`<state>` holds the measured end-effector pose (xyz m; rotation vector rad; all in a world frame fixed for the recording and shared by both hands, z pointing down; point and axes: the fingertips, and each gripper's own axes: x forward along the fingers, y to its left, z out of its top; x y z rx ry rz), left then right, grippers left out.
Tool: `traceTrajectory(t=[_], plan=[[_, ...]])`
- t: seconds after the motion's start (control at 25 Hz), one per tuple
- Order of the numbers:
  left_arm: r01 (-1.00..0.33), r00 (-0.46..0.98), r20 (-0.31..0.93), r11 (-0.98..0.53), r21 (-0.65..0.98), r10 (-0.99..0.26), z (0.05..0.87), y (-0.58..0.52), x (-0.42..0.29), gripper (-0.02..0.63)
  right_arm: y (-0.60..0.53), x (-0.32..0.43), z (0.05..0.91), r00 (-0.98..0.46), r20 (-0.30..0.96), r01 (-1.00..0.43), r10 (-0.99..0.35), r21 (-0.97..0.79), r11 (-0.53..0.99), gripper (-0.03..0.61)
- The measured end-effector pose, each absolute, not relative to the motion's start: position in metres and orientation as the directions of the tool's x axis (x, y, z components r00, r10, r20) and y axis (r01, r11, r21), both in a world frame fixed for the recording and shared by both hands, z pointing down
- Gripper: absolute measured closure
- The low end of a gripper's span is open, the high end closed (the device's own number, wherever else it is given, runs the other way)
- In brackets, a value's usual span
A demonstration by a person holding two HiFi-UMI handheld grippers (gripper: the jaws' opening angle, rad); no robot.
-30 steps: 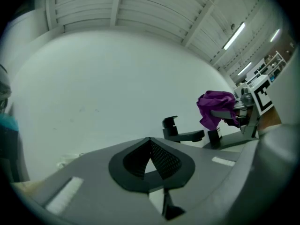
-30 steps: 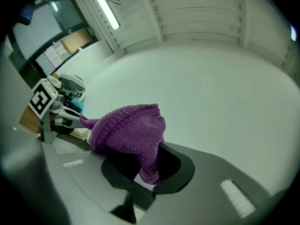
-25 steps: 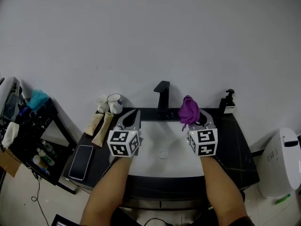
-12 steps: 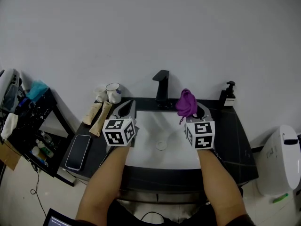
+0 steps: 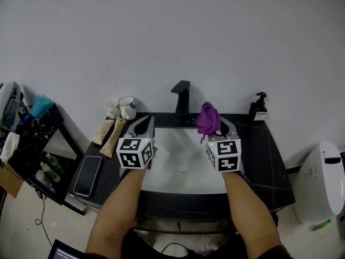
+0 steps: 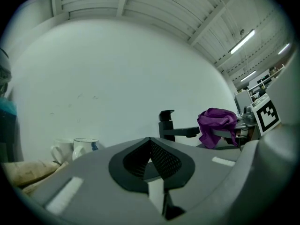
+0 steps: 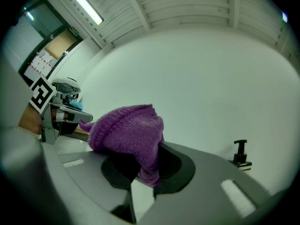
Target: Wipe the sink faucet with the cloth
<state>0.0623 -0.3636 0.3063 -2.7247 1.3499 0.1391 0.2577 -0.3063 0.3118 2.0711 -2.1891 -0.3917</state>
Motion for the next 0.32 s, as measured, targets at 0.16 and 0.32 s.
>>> traceTrajectory(t=[0.16,0.32], plan=[[-0.796,0.605,-0.124,-0.603,-0.059,-0.786,0.3058,-0.3635,0.0632,0.597,-0.3064,0.2578,0.3112,-0.065,-0.104,-0.966,-0.992,0.255,0.037,0.522],[-0.797,0.604,-0.123,-0.601,-0.063,-0.788,0.3053,-0.3637,0.0633,0.597,-0.3060,0.2587,0.3107,-0.059,-0.102,-0.966,-0.993,0.257,0.031,0.522]])
